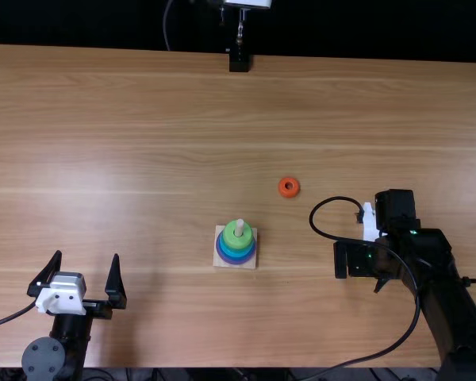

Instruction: Build the Hanoi tower: stack the rings onto the peg from bottom to top in this color order: purple, dark blue, light blue, dark green, light green, yellow, orange.

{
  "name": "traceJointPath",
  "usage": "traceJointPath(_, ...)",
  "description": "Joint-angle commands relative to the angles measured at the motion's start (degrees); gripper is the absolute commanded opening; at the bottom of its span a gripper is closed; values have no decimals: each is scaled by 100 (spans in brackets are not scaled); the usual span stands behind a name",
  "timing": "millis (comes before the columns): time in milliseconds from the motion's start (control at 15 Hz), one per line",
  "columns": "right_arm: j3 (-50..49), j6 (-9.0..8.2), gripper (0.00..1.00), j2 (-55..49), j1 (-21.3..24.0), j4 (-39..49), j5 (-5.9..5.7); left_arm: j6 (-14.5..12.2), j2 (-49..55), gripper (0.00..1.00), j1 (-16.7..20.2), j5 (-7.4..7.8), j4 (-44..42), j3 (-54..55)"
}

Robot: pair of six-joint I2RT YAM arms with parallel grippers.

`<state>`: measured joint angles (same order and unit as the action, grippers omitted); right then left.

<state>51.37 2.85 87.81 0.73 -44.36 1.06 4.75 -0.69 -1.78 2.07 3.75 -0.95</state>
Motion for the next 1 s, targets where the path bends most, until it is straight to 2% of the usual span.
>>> traceJointPath(0,110,-22,100,-10,-82,-21,42,-32,69,100,38,47,100,95)
traceJointPath(467,39,-43,100,-18,-82,-285,31,-22,69,100,38,47,100,95)
traceJointPath(733,-101,-53,100,8,-64,-243,84,-32,69,100,38,47,100,95)
traceJointPath(933,-295,-64,100,-18,-82,506,84,-22,69,100,38,47,100,95)
